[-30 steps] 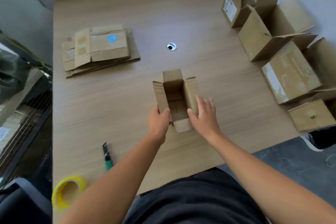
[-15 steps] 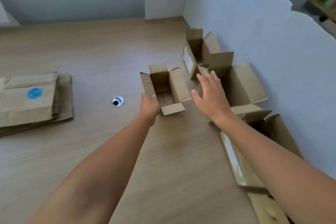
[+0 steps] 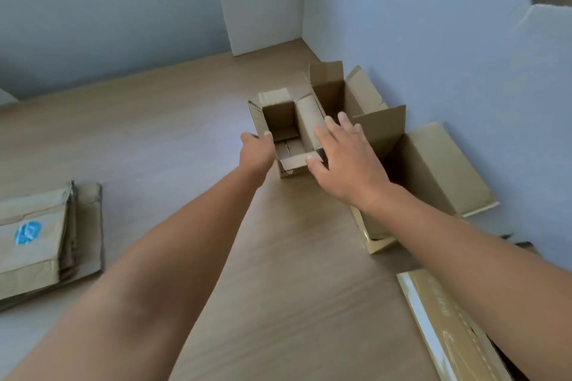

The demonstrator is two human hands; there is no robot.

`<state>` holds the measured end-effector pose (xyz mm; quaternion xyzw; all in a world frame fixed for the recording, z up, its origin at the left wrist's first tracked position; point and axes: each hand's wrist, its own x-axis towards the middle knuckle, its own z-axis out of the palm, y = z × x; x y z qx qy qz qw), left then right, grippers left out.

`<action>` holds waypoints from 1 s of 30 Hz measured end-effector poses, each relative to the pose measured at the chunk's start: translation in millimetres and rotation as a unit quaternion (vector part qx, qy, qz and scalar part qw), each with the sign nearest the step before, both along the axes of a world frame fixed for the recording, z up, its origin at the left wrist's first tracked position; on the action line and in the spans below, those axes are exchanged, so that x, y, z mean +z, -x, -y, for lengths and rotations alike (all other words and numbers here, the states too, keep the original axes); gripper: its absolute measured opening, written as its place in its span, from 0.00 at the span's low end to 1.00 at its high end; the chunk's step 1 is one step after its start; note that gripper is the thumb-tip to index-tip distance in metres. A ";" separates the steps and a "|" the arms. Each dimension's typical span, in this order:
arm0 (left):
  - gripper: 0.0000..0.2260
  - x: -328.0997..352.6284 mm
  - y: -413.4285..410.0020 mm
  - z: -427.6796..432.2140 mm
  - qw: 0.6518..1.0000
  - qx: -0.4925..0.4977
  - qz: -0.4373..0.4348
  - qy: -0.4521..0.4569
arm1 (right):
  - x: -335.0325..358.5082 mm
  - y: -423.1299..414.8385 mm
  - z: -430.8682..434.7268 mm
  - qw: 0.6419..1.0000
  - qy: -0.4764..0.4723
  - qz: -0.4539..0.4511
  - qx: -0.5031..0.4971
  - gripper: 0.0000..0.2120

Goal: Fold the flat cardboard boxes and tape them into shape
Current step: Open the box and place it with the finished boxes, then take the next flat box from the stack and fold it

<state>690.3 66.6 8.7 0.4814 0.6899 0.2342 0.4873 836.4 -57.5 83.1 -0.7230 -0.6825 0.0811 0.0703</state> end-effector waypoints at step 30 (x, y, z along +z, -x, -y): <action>0.49 -63.2 622.0 90.3 0.951 0.091 -0.295 0.027 | -101.2 510.2 -60.2 0.965 0.186 -0.166 0.087 0.36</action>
